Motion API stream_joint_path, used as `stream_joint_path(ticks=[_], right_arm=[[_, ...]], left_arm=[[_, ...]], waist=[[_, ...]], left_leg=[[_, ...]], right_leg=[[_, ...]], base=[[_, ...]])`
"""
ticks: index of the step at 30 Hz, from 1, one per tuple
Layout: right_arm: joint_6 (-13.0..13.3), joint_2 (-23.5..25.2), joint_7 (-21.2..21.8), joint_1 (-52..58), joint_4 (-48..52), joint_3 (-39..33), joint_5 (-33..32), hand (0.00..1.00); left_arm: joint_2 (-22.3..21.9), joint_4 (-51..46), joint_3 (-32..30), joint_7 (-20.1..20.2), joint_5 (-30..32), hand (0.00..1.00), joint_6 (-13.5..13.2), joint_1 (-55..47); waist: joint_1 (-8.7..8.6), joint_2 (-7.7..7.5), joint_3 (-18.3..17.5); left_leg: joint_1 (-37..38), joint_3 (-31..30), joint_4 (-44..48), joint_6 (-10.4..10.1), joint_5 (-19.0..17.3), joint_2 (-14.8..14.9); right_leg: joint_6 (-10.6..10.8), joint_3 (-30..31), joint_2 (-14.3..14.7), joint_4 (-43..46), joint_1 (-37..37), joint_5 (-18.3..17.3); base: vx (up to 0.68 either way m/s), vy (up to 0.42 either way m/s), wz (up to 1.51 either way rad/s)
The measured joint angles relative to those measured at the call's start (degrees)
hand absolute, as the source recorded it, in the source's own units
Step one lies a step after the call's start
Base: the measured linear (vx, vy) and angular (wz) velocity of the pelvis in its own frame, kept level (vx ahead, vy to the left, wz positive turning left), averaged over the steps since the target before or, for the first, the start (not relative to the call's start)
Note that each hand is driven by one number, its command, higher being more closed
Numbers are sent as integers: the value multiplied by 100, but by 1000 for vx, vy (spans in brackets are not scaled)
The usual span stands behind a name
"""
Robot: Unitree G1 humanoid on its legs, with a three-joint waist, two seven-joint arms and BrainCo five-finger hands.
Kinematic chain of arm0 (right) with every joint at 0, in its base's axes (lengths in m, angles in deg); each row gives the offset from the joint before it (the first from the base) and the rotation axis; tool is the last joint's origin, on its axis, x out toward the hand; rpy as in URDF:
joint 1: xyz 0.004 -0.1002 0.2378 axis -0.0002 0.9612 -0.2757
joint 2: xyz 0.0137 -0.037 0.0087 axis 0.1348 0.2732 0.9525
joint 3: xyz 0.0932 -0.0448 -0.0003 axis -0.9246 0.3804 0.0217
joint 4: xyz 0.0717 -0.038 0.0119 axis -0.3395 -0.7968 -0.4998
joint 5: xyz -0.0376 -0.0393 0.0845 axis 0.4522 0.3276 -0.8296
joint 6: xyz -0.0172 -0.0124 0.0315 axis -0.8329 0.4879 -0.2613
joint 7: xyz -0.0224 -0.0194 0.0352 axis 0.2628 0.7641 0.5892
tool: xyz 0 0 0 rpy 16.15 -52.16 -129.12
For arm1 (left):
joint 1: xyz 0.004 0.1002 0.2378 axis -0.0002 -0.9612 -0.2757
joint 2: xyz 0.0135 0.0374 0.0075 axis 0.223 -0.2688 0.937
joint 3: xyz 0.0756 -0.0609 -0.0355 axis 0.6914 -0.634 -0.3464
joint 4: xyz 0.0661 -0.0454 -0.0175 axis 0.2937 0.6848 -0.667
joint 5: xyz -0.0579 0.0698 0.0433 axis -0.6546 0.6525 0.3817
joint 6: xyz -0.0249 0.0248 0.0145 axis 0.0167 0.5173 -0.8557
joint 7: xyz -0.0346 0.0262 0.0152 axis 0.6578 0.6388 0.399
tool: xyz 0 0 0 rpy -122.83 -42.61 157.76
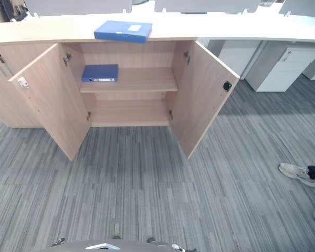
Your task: Walk over to the cabinet, pick up the folder, carry it to the office cabinet, place the folder inside the office cabinet, then close the office cabinet door
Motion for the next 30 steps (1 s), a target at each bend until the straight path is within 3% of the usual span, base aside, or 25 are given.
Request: stream_joint_path(ticks=[6,22,27,30], right_arm=[[0,18,-16,-289,0,-92,26,0],[-4,26,11,-445,5,-154,251,0],[-7,31,14,-606,28,-37,271,0],[-62,44,15,-679,39,-29,459,0]], left_arm=[[8,0,-54,11,7,0,-6,178],[14,-2,85,49,239,0,-16,252],[63,-12,182,52,243,0,-25,341],[102,-24,182,52,243,0,-26,418]], waist=[[12,-29,164],[46,-17,195],[82,-39,298],[130,-90,385]], left_leg=[[212,54,-210,-23,24,8],[204,205,-255,-42,14,14],[-90,442,-119,15,-127,35],[-366,563,407,47,-486,88]], right_leg=[[23,-5,33,-214,217,15],[38,61,33,-269,172,28],[91,225,32,-247,-152,30],[123,342,13,-81,-319,-28]], base=[[75,-23,-3],[-42,-22,-3],[-18,-13,-26],[78,10,-23]])
